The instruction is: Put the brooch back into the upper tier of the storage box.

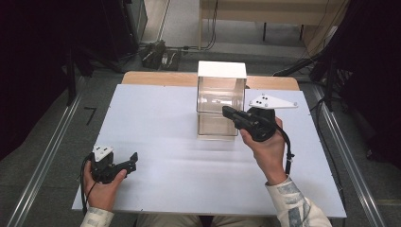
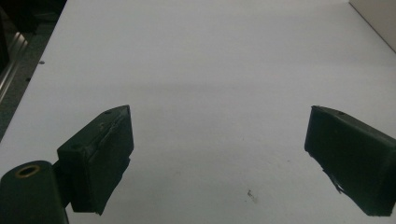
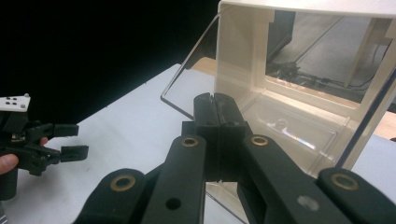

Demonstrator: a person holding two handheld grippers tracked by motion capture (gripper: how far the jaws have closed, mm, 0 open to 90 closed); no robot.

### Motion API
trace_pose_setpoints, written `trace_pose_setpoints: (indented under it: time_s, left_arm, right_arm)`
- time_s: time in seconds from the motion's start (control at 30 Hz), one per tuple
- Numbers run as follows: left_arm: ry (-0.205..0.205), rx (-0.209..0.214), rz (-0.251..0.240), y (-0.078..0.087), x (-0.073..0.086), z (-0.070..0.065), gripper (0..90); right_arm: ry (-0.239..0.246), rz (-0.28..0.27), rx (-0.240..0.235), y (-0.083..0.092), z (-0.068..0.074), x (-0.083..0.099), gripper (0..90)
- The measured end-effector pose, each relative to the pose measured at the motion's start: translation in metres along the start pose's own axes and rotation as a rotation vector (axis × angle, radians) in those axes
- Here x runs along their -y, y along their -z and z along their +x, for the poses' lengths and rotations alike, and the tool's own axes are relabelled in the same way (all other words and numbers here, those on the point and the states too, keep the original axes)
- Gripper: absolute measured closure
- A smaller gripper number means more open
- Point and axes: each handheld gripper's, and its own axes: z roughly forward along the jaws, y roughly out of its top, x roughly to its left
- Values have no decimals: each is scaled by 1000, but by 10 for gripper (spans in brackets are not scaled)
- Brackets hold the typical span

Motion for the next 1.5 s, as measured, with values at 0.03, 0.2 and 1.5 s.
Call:
trace_pose_setpoints:
  time_s: [0.03,0.2,1.5]
  left_arm:
    - [0,0,0,0,0,0,94]
    - [1,0,0,0,0,0,94]
    - [4,1,-2,1,0,1,94]
  right_arm:
    - [-1,-2,0,0,0,-1,875]
    - [-8,-3,11,-3,-5,-2,875]
    - [-28,11,41,-17,-19,-1,615]
